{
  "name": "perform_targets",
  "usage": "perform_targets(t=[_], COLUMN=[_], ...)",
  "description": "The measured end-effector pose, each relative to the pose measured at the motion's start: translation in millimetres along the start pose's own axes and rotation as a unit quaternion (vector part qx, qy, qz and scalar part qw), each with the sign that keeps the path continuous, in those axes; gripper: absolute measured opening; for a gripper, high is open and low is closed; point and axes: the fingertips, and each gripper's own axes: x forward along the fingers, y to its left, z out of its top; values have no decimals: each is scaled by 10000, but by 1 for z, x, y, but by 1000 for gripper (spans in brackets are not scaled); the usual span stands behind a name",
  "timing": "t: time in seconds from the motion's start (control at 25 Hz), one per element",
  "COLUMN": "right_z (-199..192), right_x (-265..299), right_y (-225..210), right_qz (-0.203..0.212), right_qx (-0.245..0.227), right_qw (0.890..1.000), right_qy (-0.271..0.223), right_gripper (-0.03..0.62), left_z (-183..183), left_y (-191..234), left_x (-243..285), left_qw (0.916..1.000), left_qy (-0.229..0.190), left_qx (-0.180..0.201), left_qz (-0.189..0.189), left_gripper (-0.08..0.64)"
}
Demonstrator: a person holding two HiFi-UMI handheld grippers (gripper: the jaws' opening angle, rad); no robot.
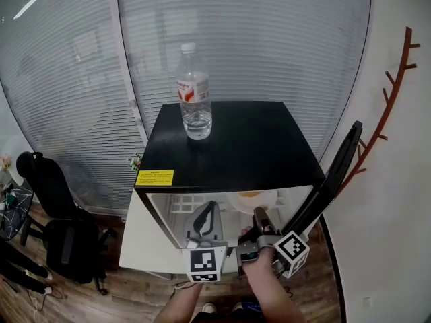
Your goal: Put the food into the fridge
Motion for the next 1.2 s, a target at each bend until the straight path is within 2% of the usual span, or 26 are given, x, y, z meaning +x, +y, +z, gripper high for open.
perform_targets(t=[0.2,0.28,0.36,0.44,0.56,0.72,0.84,0.96,1.0,1.2], right_z=[-1,1,3,3,-2,-9,-13,-20,-22,-34], right_x=[-10,-17,-23,-29,-35,-41,-45,-47,-47,-44], right_y=[1,2,5,11,23,46,61,73,75,78], right_qz=[45,69,178,328,488,715,884,1022,1048,1122], right_qx=[-168,-401,-1008,-1969,-3429,-5079,-5916,-6499,-6623,-7008], right_qw=[9998,9992,9947,9798,9381,8584,8011,7527,7414,7043], right_qy=[60,60,63,67,61,-29,-197,-275,-265,-161], right_gripper=[155,155,154,153,152,104,75,47,43,37], left_z=[0,1,1,0,-2,-5,-7,-7,-8,-13], left_y=[0,-2,-3,-5,-9,-11,-10,-9,-8,-6], left_x=[-2,-3,-4,-6,-9,-15,-19,-24,-25,-34], left_qw=[10000,10000,10000,10000,10000,9999,9999,9998,9998,9997], left_qy=[1,2,-1,17,57,113,145,171,180,237], left_qx=[-22,-19,-6,12,21,46,68,105,105,80], left_qz=[13,2,-10,-21,-45,-56,-30,-15,-4,61], left_gripper=[29,31,31,31,29,31,29,29,29,29])
